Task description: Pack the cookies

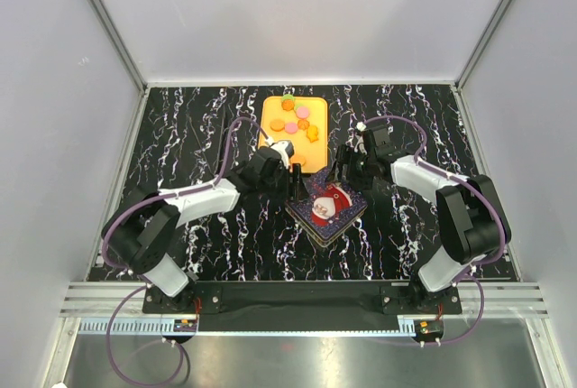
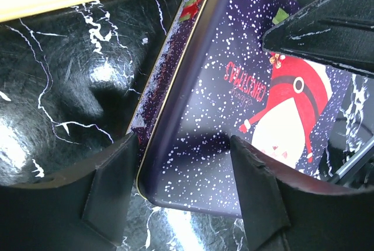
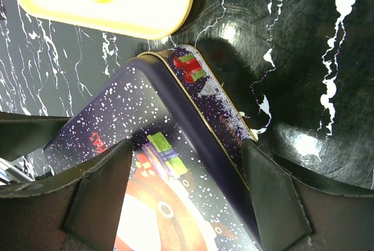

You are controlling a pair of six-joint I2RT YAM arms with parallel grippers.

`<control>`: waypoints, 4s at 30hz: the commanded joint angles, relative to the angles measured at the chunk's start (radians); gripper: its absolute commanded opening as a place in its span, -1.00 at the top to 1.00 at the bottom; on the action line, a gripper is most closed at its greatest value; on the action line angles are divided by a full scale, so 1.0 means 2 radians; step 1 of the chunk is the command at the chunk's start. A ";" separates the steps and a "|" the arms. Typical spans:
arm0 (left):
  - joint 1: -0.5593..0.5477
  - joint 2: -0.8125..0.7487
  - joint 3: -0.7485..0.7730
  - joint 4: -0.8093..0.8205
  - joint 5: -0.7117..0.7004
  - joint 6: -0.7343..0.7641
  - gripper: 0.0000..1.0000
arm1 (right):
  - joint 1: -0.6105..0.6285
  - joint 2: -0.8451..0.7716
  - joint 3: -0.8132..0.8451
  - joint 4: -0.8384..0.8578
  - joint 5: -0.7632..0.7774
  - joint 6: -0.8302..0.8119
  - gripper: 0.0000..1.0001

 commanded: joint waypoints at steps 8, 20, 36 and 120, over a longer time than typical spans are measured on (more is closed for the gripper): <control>-0.011 0.025 -0.035 -0.015 -0.028 -0.015 0.01 | 0.008 -0.013 -0.017 0.011 0.042 -0.001 -0.66; -0.008 0.037 -0.002 -0.061 -0.066 -0.009 0.54 | 0.011 -0.017 -0.056 0.033 0.050 0.001 -0.66; 0.052 -0.039 0.047 -0.077 -0.041 0.038 -0.24 | 0.011 -0.013 -0.061 0.041 0.056 -0.001 -0.67; 0.085 -0.040 -0.023 0.188 0.255 -0.089 0.99 | 0.011 -0.047 -0.043 0.011 0.083 0.015 -0.64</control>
